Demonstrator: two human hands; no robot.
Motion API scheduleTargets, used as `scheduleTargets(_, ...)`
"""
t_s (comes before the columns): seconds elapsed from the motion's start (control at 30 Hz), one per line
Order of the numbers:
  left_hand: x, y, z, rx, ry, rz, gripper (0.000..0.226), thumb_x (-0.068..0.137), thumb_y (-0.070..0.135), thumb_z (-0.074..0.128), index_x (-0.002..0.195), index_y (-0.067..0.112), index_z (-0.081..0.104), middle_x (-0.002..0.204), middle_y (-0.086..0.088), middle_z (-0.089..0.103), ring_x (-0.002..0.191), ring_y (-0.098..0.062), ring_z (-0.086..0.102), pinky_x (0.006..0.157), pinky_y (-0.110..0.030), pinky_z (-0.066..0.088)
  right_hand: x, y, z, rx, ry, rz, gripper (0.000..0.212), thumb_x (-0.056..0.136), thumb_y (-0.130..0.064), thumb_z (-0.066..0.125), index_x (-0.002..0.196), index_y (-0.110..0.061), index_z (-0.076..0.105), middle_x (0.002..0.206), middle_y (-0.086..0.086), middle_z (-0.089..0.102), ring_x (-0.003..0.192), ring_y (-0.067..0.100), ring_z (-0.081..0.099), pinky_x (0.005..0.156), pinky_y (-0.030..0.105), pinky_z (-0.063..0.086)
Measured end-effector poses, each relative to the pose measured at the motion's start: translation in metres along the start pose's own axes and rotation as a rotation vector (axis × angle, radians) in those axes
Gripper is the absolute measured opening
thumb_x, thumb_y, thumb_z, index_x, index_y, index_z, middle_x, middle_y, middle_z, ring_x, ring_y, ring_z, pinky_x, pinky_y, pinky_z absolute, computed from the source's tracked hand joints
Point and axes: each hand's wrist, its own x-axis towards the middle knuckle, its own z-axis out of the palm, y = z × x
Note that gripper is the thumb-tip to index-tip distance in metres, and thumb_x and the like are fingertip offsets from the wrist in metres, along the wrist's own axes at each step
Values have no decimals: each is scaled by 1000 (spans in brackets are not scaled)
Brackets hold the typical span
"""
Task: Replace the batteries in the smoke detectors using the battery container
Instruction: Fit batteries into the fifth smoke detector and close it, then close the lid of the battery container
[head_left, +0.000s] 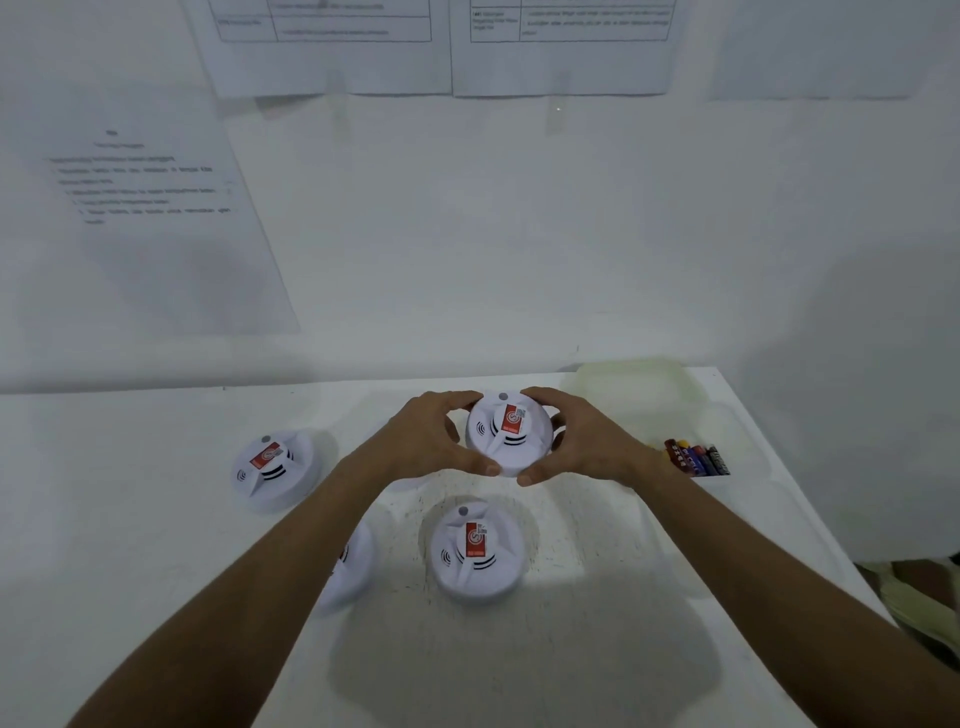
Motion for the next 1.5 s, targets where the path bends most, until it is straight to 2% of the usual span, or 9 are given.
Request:
scheduleTargets(0.27, 19, -10, 11, 175, -96, -96, 77, 61, 48, 86, 129, 27, 56, 119, 11, 59, 96, -9, 48, 88, -26, 41, 13, 16, 7, -137, -41, 54, 97, 59, -22, 94, 140, -16, 41, 135, 2, 48, 112, 16, 49, 100, 33, 47)
scheduleTargets(0.37, 25, -12, 11, 244, -117, -121, 79, 58, 55, 85, 128, 32, 56, 126, 11, 59, 107, -14, 52, 100, -39, 39, 17, 21, 8, -151, -29, 70, 98, 56, -23, 95, 139, -17, 43, 137, 4, 49, 110, 12, 46, 96, 27, 45)
scheduleTargets(0.53, 32, -18, 15, 319, -155, -126, 74, 56, 61, 83, 120, 30, 61, 119, 9, 64, 109, -18, 55, 100, -44, 37, 22, 26, 14, -184, -44, 84, 97, 57, -24, 94, 139, -16, 43, 139, 5, 48, 110, 8, 41, 93, 21, 37)
scheduleTargets(0.83, 30, -17, 20, 361, -237, -188, 83, 48, 72, 71, 117, 26, 62, 112, 5, 67, 104, -20, 59, 100, -47, 40, 20, 32, 19, -194, -70, 123, 92, 61, -22, 92, 139, -12, 44, 137, 6, 50, 125, 22, 44, 96, 19, 29)
scheduleTargets(0.97, 24, -6, 16, 376, -208, -223, 85, 63, 61, 79, 134, 24, 50, 135, 3, 54, 124, -22, 48, 107, -43, 33, 16, 31, 18, -172, -67, 108, 90, 56, -30, 95, 133, -14, 50, 130, 6, 56, 114, 22, 52, 105, 38, 44)
scheduleTargets(1.03, 23, 2, 12, 308, -146, -225, 87, 68, 55, 78, 140, 23, 43, 142, 3, 47, 128, -21, 45, 109, -43, 34, 8, 26, 10, -142, -34, 133, 102, 60, -29, 93, 145, -14, 39, 138, 5, 49, 110, 16, 51, 95, 29, 48)
scheduleTargets(1.23, 46, 50, 18, 222, -8, -116, 69, 81, 50, 70, 139, 22, 46, 138, 1, 50, 114, -16, 55, 92, -27, 43, -15, 23, -55, 1, 189, 51, 88, 63, -25, 92, 139, -18, 49, 124, -1, 58, 96, 11, 57, 76, 18, 48)
scheduleTargets(1.4, 92, 90, 47, 215, -27, -147, 67, 87, 49, 63, 143, 19, 41, 143, -3, 44, 126, -20, 47, 95, -32, 42, -29, 65, -134, -10, 317, 117, 78, 66, -36, 88, 135, -27, 52, 121, -6, 58, 104, 14, 57, 88, 32, 52)
scheduleTargets(1.5, 116, 99, 68, 235, -45, -197, 69, 89, 48, 60, 146, 16, 36, 148, -5, 41, 135, -22, 38, 108, -34, 32, -30, 99, -170, 6, 359, 177, 76, 68, -37, 87, 134, -24, 53, 122, -3, 58, 104, 18, 58, 86, 33, 50)
